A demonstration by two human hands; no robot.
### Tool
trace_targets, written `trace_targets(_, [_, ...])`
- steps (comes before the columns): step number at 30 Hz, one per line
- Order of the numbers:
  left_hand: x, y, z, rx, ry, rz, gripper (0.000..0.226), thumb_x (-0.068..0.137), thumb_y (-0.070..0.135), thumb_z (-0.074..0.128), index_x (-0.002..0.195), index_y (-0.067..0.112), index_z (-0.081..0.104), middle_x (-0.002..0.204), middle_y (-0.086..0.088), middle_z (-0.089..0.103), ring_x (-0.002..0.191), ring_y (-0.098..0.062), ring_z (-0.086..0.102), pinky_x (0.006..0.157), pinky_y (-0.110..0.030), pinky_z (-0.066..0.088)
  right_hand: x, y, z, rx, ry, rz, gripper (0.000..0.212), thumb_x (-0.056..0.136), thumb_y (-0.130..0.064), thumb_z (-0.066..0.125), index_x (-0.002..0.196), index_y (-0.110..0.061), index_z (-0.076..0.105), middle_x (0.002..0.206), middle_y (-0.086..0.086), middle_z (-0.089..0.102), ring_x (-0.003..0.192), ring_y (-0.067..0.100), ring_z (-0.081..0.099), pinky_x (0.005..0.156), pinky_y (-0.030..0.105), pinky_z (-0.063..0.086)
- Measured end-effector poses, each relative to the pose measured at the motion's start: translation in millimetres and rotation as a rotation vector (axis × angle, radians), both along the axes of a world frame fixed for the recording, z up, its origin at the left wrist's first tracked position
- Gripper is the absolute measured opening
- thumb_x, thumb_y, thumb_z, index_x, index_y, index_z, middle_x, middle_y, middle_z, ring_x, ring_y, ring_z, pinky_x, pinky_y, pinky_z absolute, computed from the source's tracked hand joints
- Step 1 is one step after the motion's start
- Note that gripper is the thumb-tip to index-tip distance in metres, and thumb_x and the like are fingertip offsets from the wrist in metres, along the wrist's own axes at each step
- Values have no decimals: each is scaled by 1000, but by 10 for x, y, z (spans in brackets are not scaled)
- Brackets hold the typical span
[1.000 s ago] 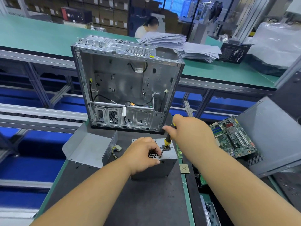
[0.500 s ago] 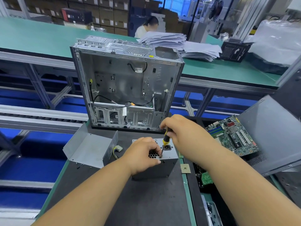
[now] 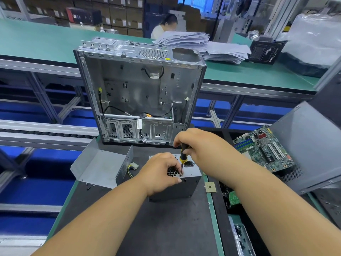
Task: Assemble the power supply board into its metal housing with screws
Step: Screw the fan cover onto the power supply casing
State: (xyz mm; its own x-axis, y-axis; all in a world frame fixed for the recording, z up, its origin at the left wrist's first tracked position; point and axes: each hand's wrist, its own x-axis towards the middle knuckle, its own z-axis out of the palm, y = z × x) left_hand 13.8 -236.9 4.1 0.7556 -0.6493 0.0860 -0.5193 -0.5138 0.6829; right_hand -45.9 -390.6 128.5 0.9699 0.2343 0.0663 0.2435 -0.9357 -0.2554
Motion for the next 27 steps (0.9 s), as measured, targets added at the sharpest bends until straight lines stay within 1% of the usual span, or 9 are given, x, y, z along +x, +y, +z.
trace_targets(3, [2, -3, -3, -7, -20, -6, 18, 74, 29, 81, 88, 33, 71, 91, 20, 52, 103, -8, 47, 97, -30, 41, -26, 54, -22, 59, 30, 32, 37, 95, -5, 51, 120, -32, 56, 103, -11, 52, 86, 8, 52, 78, 31, 48])
trace_targets(7, [-4, -2, 0, -11, -8, 1, 18, 74, 30, 81, 89, 33, 71, 96, 18, 55, 105, -7, 47, 99, -30, 40, -3, 19, -53, 67, 4, -27, 38, 95, -3, 50, 116, -34, 57, 98, -11, 54, 78, -4, 51, 74, 28, 48])
trace_targets(10, [-14, 2, 5, -5, -4, 6, 18, 75, 31, 80, 89, 33, 70, 99, 17, 57, 105, -6, 46, 99, -30, 40, 3, -29, -81, 84, -15, -69, 36, 95, -5, 52, 113, -36, 57, 97, -10, 57, 77, -7, 49, 63, 12, 43])
trace_targets(12, [-10, 3, 7, -8, -4, 8, 17, 75, 31, 80, 88, 34, 70, 99, 17, 57, 106, -6, 46, 99, -31, 40, -12, -36, -106, 100, -36, -88, 37, 95, -4, 52, 112, -36, 57, 96, -12, 56, 75, -15, 47, 59, 9, 40])
trace_targets(16, [-21, -1, 11, -13, -7, 9, 18, 74, 30, 80, 86, 36, 68, 99, 14, 58, 106, -9, 48, 99, -33, 41, -57, -36, -140, 123, -72, -97, 31, 99, -9, 48, 116, -33, 57, 96, -12, 54, 71, -18, 44, 64, 16, 38])
trace_targets(19, [-17, 9, 20, -40, 6, -18, 19, 74, 26, 81, 84, 35, 69, 98, 13, 60, 104, -9, 51, 97, -34, 42, -84, -56, -130, 109, -69, -106, 32, 100, -14, 48, 123, -36, 53, 101, -12, 56, 76, -9, 49, 63, 16, 38])
trace_targets(22, [-6, 87, 22, -97, 47, -51, 22, 76, 24, 80, 96, 31, 73, 100, 12, 63, 103, -4, 56, 95, -29, 45, -174, -101, -143, 107, -97, -150, 41, 100, -19, 51, 133, -42, 47, 103, -14, 57, 84, 4, 53, 65, 19, 39])
trace_targets(24, [-16, 192, 35, -153, 103, -31, 30, 80, 23, 78, 108, 31, 72, 106, 15, 62, 105, 1, 57, 93, -21, 45, -249, -125, -151, 175, -126, -191, 47, 99, -20, 53, 136, -46, 43, 96, -18, 57, 84, 0, 54, 64, 11, 38])
trace_targets(27, [-14, 397, 46, -269, 86, 61, 30, 85, 14, 73, 111, 30, 72, 108, 13, 64, 104, 1, 58, 93, -15, 43, -265, -113, -137, 387, -207, -253, 43, 97, -17, 58, 132, -41, 47, 89, -16, 60, 85, -8, 55, 65, 10, 41])
